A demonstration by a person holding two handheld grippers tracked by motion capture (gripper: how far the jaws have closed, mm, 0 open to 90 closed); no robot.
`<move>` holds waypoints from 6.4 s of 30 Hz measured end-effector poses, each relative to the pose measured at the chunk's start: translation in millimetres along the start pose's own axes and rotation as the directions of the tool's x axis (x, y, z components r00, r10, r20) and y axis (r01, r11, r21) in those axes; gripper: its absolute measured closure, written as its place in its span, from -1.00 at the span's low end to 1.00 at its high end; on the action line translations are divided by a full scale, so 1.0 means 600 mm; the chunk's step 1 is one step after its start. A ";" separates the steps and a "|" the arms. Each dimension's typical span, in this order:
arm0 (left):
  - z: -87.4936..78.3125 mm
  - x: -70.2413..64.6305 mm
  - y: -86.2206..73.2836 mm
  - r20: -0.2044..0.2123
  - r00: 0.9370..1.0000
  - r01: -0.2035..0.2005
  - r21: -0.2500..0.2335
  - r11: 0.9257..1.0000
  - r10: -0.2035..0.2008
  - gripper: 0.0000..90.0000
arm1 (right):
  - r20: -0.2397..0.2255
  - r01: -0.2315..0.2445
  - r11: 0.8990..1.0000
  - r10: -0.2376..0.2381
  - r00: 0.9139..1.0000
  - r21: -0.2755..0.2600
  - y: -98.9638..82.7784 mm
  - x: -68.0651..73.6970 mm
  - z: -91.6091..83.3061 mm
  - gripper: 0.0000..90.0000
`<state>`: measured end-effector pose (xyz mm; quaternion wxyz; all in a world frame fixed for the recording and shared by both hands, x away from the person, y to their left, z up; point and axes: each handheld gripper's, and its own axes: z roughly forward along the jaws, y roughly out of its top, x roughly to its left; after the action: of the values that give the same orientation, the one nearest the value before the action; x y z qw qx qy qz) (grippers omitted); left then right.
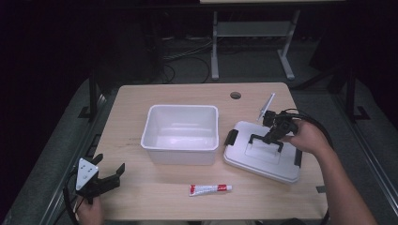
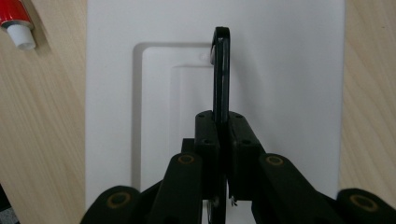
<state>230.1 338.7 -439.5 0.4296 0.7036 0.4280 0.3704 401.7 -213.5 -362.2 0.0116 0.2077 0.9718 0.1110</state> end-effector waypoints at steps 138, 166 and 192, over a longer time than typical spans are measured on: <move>-0.003 0.001 0.001 -0.007 1.000 -0.003 -0.008 1.000 0.003 -0.69 | -0.062 0.382 0.924 -0.380 0.923 0.020 0.140 0.284 0.128 0.17; -0.004 0.002 0.000 -0.008 1.000 0.003 -0.011 1.000 -0.003 -0.69 | -0.078 0.424 0.904 -0.419 0.904 0.051 0.160 0.293 0.160 0.48; -0.005 0.004 0.000 -0.008 1.000 0.008 -0.016 1.000 -0.008 -0.69 | -0.073 0.448 0.892 -0.444 0.893 0.053 0.162 0.295 0.163 0.58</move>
<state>228.3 341.9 -438.2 0.4350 0.6968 0.4297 0.3750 285.5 -34.4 -432.1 0.0010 -0.0240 0.9967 0.0781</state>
